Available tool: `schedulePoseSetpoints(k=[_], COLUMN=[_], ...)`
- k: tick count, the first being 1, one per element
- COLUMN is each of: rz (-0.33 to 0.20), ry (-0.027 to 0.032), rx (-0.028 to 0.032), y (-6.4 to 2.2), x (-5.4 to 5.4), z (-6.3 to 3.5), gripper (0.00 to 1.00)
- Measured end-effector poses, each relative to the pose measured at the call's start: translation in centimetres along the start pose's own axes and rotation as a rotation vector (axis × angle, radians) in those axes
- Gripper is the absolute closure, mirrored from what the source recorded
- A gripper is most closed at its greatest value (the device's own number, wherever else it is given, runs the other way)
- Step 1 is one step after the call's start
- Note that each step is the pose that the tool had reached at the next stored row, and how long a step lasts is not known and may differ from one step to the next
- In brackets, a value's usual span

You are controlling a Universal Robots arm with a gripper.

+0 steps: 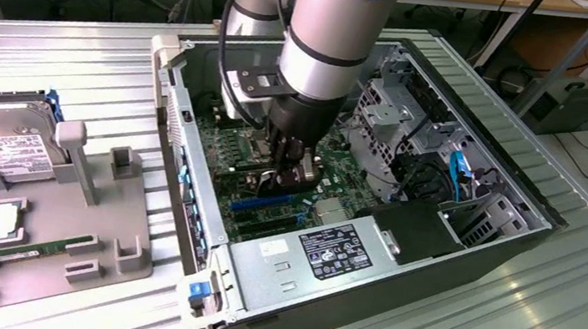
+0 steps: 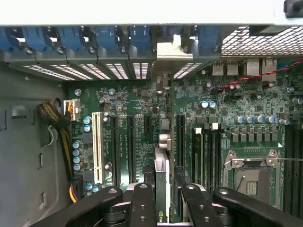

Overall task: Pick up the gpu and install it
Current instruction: 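Insert the gpu into the slot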

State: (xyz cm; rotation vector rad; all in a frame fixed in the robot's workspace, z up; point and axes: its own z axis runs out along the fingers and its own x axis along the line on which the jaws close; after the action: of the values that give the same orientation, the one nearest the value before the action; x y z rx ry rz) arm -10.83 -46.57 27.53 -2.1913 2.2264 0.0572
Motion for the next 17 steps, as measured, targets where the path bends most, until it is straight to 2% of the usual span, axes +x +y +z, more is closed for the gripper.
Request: schedulePoseSetpoints(k=[17], rz=[0.000], ry=[-0.0001], rx=[0.0000], y=[0.32], x=[-0.01], z=[0.85], gripper=[0.74])
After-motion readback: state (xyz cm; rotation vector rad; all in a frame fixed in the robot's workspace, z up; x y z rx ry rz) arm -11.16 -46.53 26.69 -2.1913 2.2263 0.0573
